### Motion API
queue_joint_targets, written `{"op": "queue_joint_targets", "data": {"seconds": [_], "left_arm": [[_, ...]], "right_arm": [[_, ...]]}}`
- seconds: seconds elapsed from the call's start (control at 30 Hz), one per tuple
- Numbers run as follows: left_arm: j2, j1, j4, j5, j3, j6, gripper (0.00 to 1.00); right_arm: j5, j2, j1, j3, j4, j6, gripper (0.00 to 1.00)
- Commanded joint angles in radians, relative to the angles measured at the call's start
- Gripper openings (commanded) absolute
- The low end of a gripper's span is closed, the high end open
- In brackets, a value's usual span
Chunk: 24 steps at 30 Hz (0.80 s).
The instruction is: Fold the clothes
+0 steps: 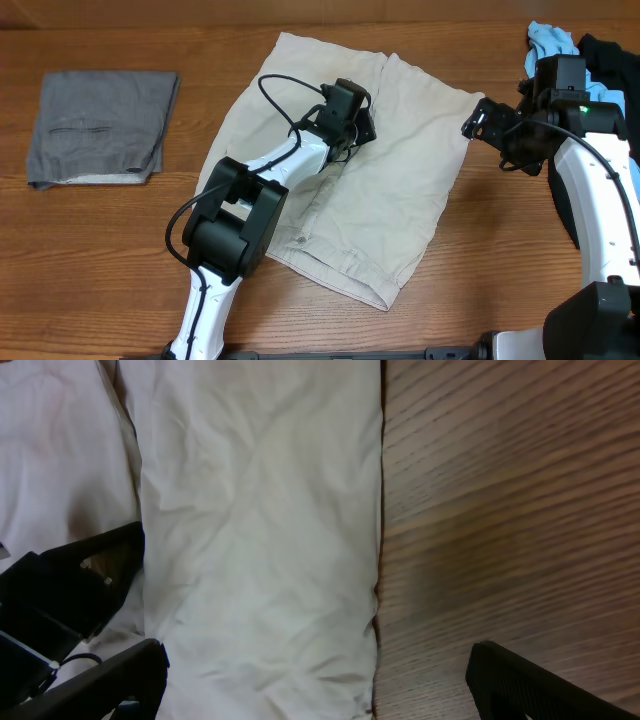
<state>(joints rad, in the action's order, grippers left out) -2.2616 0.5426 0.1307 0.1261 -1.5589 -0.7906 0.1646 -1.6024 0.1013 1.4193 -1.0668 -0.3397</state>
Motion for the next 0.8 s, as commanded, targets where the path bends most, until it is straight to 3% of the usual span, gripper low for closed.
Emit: {"op": "queue_joint_targets", "data": {"seconds": [0.0, 0.17, 0.4, 0.77], "left_arm": [[0.046, -0.011, 0.021, 0.051, -0.079, 0.010, 0.04], [0.059, -0.034, 0.083, 0.031, -0.150, 0.060, 0.04], [0.046, -0.044, 0.143, -0.145, -0.143, 0.062, 0.04], [-0.077, -0.034, 0.075, -0.137, -0.143, 0.058, 0.04]], "right_arm": [[-0.011, 0.019, -0.001, 0.013, 0.003, 0.003, 1.00], [-0.011, 0.019, -0.001, 0.013, 0.003, 0.003, 1.00], [-0.011, 0.019, -0.001, 0.013, 0.003, 0.003, 1.00], [-0.011, 0.019, -0.001, 0.013, 0.003, 0.003, 1.00]]}}
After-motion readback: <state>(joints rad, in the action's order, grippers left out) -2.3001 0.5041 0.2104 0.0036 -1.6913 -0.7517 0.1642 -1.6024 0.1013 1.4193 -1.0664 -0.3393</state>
